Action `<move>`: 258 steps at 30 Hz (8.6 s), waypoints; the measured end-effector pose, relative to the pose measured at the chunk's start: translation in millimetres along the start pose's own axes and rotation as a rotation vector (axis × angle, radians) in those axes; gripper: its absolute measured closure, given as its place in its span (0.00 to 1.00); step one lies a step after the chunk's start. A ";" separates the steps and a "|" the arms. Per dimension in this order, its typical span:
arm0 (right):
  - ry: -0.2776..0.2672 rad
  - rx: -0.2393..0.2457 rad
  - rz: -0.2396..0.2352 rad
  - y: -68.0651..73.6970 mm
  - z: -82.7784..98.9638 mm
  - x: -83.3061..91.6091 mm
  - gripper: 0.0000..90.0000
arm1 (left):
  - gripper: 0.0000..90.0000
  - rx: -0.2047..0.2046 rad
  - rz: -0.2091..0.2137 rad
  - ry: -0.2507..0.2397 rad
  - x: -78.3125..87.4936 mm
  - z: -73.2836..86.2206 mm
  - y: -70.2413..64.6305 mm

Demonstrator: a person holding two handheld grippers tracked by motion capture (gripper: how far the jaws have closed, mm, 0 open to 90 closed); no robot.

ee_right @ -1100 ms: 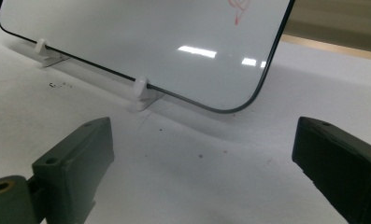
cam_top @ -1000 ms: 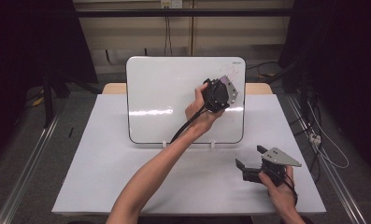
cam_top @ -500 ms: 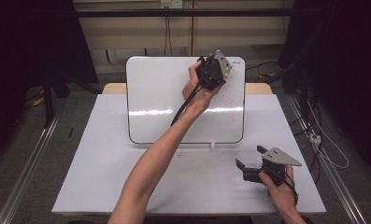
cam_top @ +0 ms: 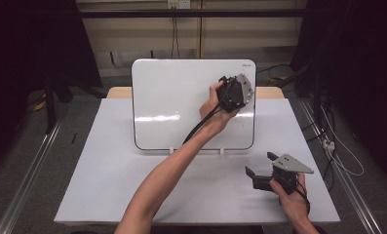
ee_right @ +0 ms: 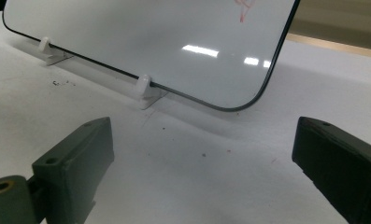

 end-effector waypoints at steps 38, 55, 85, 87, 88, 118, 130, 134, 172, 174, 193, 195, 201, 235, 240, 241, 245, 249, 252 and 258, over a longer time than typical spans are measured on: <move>0.006 -0.004 -0.004 -0.9 2.0 -0.2 0.07 | 0.46 -0.063 -0.105 0.015 -22.3 -24.9 32.2; 0.014 -0.002 -0.002 -0.2 2.7 -1.9 0.06 | 0.46 -0.123 0.012 -0.008 -2.0 -1.8 -24.3; 0.011 -0.001 -0.001 -0.8 2.4 -1.0 0.06 | 0.46 -0.036 -0.134 0.015 -6.7 -10.6 46.3; 0.012 0.000 -0.003 0.0 2.1 -1.4 0.06 | 0.46 -0.072 -0.105 0.028 -8.9 -12.4 35.0; 0.012 -0.001 -0.005 0.5 2.0 -1.5 0.06 | 0.46 -0.082 -0.099 0.031 -9.1 -12.7 28.9; 0.014 0.013 -0.009 4.1 1.1 -2.4 0.06 | 0.46 -0.162 0.109 0.008 19.8 17.7 -74.7; 0.014 0.007 -0.006 1.3 2.1 -1.7 0.07 | 0.46 -0.101 0.005 0.012 5.1 1.7 -23.1; 0.014 0.010 -0.008 2.4 1.6 -1.0 0.06 | 0.46 -0.133 0.065 -0.002 11.9 10.7 -51.8; 0.014 0.018 -0.012 5.0 1.1 -1.0 0.07 | 0.46 -0.065 0.105 0.015 70.9 56.3 -33.3; 0.013 0.021 -0.015 5.7 0.7 -0.9 0.07 | 0.46 -0.065 0.125 0.019 76.2 60.6 -41.4; -0.009 -0.011 -0.027 19.6 -1.5 -13.9 0.07 | 0.46 0.460 0.119 -0.141 136.5 74.6 -0.5; -0.013 -0.011 -0.032 22.8 -2.2 -17.4 0.07 | 0.46 0.510 0.110 -0.143 143.7 80.1 5.6; -0.030 -0.013 -0.055 34.1 -3.7 -29.2 0.07 | 0.46 0.626 0.090 -0.169 161.8 89.8 18.0; -0.173 -0.178 -0.275 108.9 -32.8 -78.7 0.11 | 0.46 0.825 -0.022 -0.226 224.3 111.9 22.2; -0.214 -0.298 -0.276 120.2 -35.3 -89.6 0.21 | 0.46 0.849 -0.035 -0.226 223.7 115.5 19.1; -0.224 -0.321 -0.275 121.8 -36.0 -91.5 0.24 | 0.46 0.857 -0.040 -0.231 222.9 115.4 18.3; -0.245 -0.376 -0.271 126.4 -37.8 -97.1 0.30 | 0.46 0.835 -0.034 -0.224 222.7 115.7 18.6; -0.243 -0.438 -0.265 129.3 -36.4 -101.1 0.37 | 0.46 0.840 -0.040 -0.223 221.6 116.1 16.2; -0.253 -0.449 -0.262 130.6 -35.7 -103.0 0.44 | 0.46 0.849 -0.048 -0.233 219.4 115.0 13.7; -0.247 -0.495 -0.262 131.4 -33.7 -107.5 0.54 | 0.46 0.839 -0.044 -0.236 217.6 112.0 6.5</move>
Point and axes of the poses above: each handheld gripper's, and its own axes: x roughly backward along the jaws, z roughly out of its underside, y roughly to its left, the point moved 1 cm from there along -x, roughly forward along the jaws, and after that the axes turned 15 degrees about -y, right-handed, at the moved point
